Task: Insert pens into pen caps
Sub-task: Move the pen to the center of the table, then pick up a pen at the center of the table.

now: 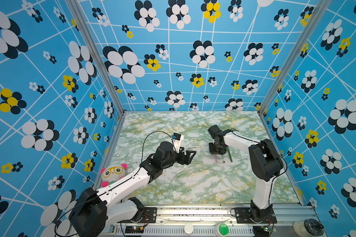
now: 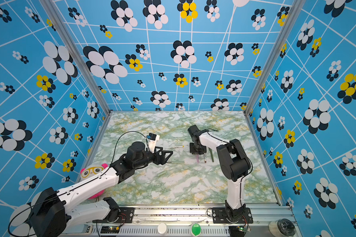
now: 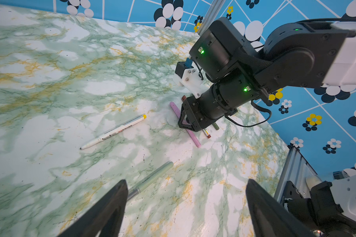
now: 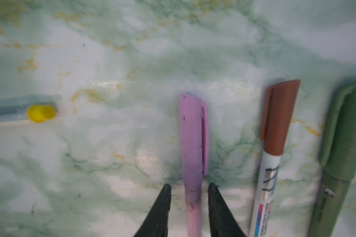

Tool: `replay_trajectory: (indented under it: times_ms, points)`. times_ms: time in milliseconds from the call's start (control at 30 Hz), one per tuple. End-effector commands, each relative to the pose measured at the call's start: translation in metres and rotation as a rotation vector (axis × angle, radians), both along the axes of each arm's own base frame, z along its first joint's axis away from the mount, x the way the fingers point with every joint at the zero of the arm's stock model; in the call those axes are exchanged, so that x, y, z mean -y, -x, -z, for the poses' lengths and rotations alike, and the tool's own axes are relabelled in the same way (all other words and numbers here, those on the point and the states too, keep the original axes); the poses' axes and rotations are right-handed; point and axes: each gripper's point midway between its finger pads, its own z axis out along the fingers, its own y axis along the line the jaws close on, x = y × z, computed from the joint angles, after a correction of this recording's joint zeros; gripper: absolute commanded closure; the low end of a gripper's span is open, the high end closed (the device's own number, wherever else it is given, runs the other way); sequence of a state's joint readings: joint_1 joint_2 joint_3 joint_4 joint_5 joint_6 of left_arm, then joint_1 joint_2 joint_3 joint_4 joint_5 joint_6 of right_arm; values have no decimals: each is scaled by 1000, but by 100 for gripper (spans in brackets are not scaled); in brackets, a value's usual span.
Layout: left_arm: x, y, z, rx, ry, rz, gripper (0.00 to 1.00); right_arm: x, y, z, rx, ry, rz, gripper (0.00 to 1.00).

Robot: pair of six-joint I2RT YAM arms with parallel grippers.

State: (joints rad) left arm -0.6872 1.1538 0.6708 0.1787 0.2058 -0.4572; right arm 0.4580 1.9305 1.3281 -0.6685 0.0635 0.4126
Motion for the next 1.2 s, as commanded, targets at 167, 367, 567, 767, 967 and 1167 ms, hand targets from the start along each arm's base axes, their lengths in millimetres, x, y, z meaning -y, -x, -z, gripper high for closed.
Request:
replay_trajectory:
  times_ms: [167, 367, 567, 767, 967, 1167]
  points:
    - [-41, -2, 5, -43, -3, -178, 4, -58, 20, -71, 125, -220, -269, 58]
    - [-77, 10, 24, -140, 57, -293, 0, -102, 50, -64, 76, -204, -549, 54]
    - [-112, 24, 34, -200, 131, -394, 1, -132, 66, -45, 78, -105, -746, 47]
    - [-133, 27, 37, -208, 200, -459, 1, -145, 70, -24, 61, -4, -859, 45]
    - [-137, 27, 41, -223, 211, -463, 1, -147, 74, -2, 21, 65, -910, 46]
    - [-140, 26, 40, -222, 225, -472, 1, -149, 74, 9, -2, 91, -915, 52]
